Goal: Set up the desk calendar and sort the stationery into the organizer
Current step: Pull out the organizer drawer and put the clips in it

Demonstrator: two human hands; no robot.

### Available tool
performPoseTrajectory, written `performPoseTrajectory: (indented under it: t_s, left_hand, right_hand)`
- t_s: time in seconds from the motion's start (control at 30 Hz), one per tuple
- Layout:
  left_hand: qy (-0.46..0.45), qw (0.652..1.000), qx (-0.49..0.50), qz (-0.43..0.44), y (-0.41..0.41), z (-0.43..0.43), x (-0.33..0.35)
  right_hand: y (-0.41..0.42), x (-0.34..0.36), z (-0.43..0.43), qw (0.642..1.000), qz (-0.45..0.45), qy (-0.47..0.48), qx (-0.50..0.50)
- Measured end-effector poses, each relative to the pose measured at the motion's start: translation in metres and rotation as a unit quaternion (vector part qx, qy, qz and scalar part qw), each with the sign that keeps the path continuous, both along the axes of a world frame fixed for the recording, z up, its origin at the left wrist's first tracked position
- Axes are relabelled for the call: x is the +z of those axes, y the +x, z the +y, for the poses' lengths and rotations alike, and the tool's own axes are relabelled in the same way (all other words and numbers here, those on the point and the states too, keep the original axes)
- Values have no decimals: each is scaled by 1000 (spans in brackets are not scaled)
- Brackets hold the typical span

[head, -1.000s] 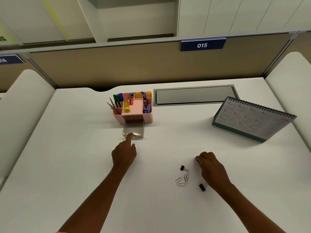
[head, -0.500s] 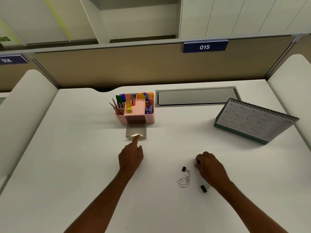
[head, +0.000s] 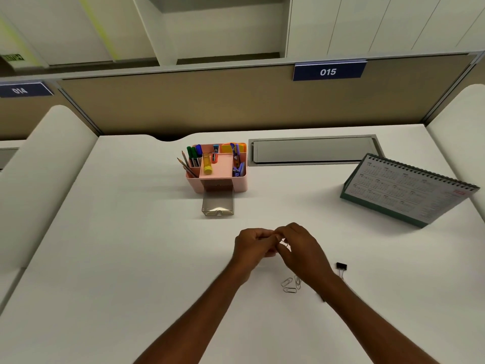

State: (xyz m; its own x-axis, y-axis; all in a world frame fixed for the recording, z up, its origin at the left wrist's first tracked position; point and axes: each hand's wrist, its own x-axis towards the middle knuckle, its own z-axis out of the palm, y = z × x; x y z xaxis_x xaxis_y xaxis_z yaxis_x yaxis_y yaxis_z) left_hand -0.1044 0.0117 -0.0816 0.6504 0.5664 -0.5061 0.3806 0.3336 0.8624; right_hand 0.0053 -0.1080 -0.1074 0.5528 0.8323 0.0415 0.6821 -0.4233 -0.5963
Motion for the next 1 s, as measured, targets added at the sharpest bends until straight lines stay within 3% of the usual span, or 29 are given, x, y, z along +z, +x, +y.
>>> performPoseTrajectory:
  t_s: [0.2, 0.37, 0.53, 0.63, 0.77, 1.0]
  left_hand:
    - [56, 998, 14, 11, -5, 13, 3]
    - [162, 985, 59, 26, -13, 55, 7]
    - [387, 914, 55, 109, -16, 118, 6]
    - [469, 873, 34, 133, -12, 145, 1]
    - [507, 841, -24, 187, 1, 167, -12]
    - [495, 820, -101, 267, 13, 174, -34]
  right_hand:
    - [-6, -1, 2, 999, 31, 23, -9]
    - [2, -6, -15, 998, 52, 17, -20]
    - [19, -21, -51, 997, 43, -33, -53]
    - [28, -27, -74, 994, 26, -64, -83]
    - [33, -33, -102, 986, 8, -100, -135]
    - [34, -32, -122, 967, -29, -159, -197]
